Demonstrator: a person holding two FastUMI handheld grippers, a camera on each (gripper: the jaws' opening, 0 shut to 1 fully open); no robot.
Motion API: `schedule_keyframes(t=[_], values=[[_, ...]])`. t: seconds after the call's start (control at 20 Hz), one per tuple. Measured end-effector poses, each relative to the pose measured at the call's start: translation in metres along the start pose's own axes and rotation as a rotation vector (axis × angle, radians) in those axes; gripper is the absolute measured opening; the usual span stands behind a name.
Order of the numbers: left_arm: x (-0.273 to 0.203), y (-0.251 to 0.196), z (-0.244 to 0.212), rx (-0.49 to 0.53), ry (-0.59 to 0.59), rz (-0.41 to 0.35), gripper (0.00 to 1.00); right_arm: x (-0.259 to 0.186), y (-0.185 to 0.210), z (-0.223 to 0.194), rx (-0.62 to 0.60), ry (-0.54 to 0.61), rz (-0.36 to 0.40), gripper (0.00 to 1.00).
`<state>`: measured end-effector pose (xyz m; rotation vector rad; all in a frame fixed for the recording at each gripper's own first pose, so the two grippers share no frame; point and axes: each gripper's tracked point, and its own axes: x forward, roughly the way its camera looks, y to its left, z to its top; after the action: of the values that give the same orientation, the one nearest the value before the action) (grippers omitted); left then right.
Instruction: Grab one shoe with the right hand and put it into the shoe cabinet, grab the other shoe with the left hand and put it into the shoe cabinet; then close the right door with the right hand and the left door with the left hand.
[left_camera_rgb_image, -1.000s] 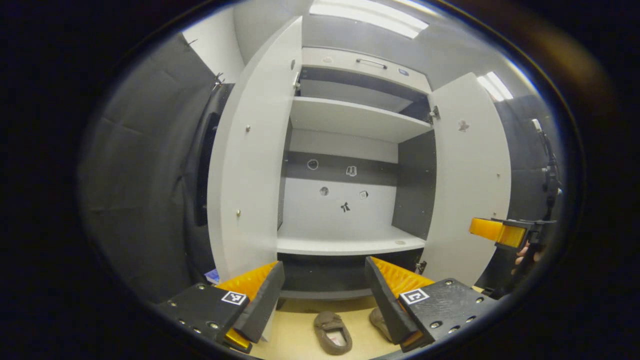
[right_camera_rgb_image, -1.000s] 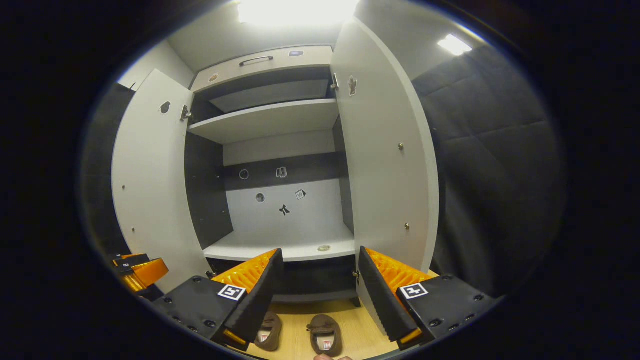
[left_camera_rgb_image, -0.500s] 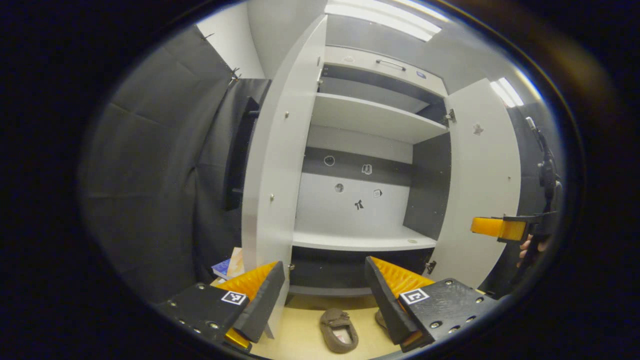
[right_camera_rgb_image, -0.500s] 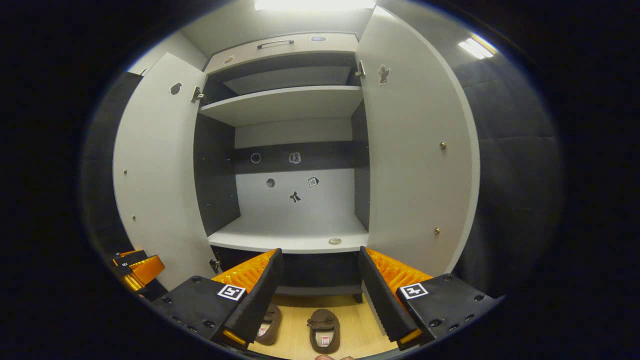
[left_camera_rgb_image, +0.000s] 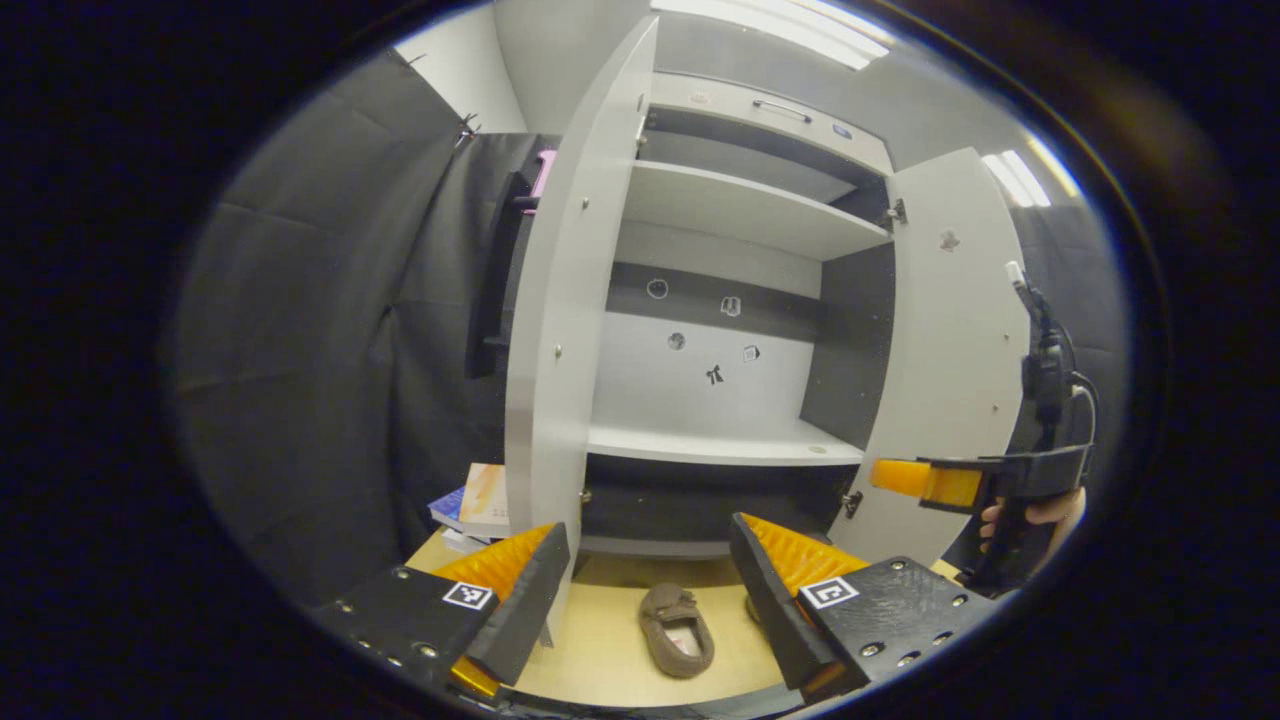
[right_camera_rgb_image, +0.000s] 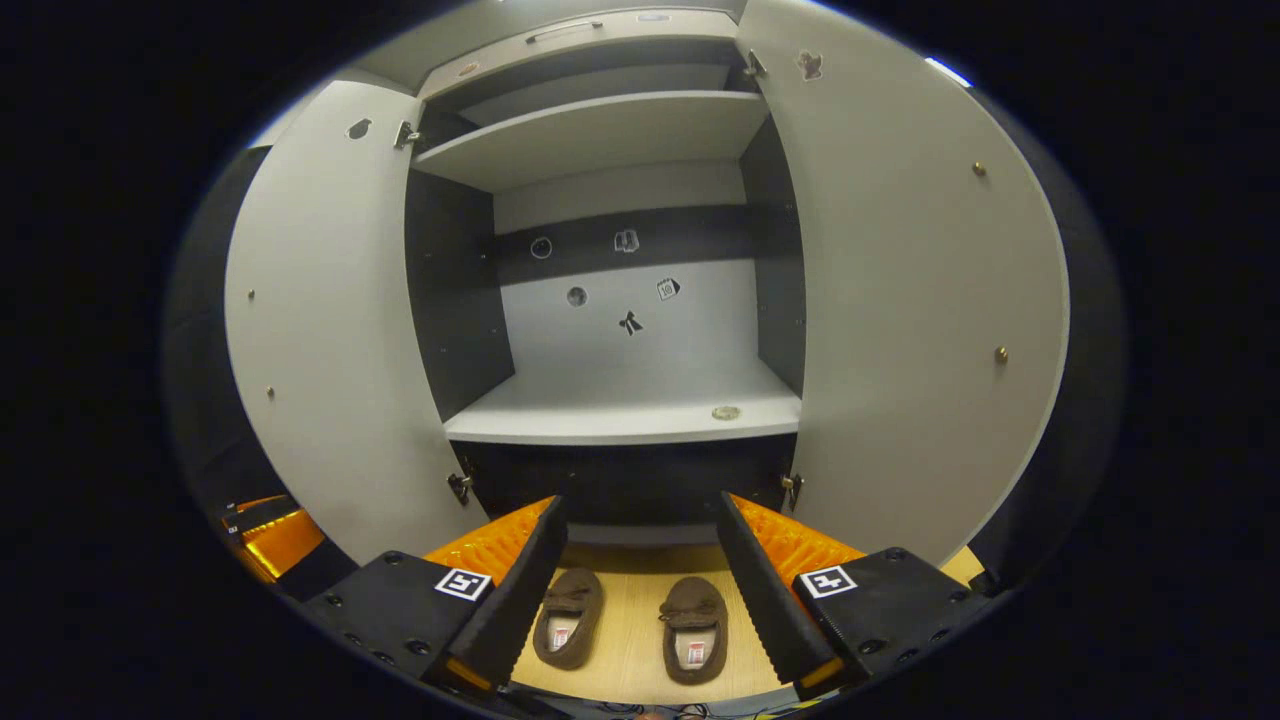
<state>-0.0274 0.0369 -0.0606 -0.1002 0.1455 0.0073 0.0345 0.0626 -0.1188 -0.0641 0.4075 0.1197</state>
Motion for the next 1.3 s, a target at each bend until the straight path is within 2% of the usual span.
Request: schedule_keyframes(t=[0.15, 0.25, 0.3, 0.4, 0.45, 0.5, 0.85, 0.95, 1.05, 1.1, 1.15, 1.3], values=[[0.003, -0.004, 0.002, 0.011, 0.004, 0.012, 0.95, 0.014, 0.005, -0.036, 0.027, 0.101, 0.041, 0.96], [0.004, -0.005, 0.001, 0.019, 0.015, 0.025, 0.94, 0.025, 0.001, -0.063, 0.042, 0.166, 0.035, 0.96], [0.004, -0.004, -0.001, 0.025, 0.027, 0.03, 0.95, 0.031, -0.001, -0.078, 0.055, 0.206, 0.035, 0.92], [0.004, -0.004, -0.006, 0.031, 0.046, 0.034, 0.95, 0.038, -0.003, -0.104, 0.092, 0.282, 0.045, 0.96], [0.005, -0.004, -0.01, 0.031, 0.06, 0.035, 0.95, 0.041, -0.001, -0.115, 0.108, 0.318, 0.07, 0.92], [0.006, -0.005, -0.013, 0.028, 0.076, 0.034, 0.94, 0.046, -0.002, -0.125, 0.119, 0.343, 0.083, 0.97], [0.02, -0.018, -0.03, 0.014, 0.14, 0.037, 0.94, 0.072, -0.01, -0.213, 0.168, 0.543, 0.069, 0.97], [0.022, -0.024, -0.033, 0.019, 0.148, 0.026, 0.97, 0.082, -0.015, -0.238, 0.165, 0.582, 0.054, 0.97], [0.025, -0.031, -0.042, 0.018, 0.166, 0.007, 0.94, 0.096, -0.021, -0.255, 0.158, 0.606, 0.033, 0.97], [0.026, -0.033, -0.048, 0.02, 0.181, 0.004, 0.89, 0.103, -0.02, -0.261, 0.158, 0.61, 0.029, 0.97], [0.026, -0.034, -0.053, 0.023, 0.192, 0.004, 1.0, 0.109, -0.022, -0.265, 0.146, 0.612, 0.025, 0.97], [0.026, -0.041, -0.054, 0.03, 0.196, 0.006, 0.95, 0.127, -0.031, -0.283, 0.068, 0.627, -0.01, 0.98]])
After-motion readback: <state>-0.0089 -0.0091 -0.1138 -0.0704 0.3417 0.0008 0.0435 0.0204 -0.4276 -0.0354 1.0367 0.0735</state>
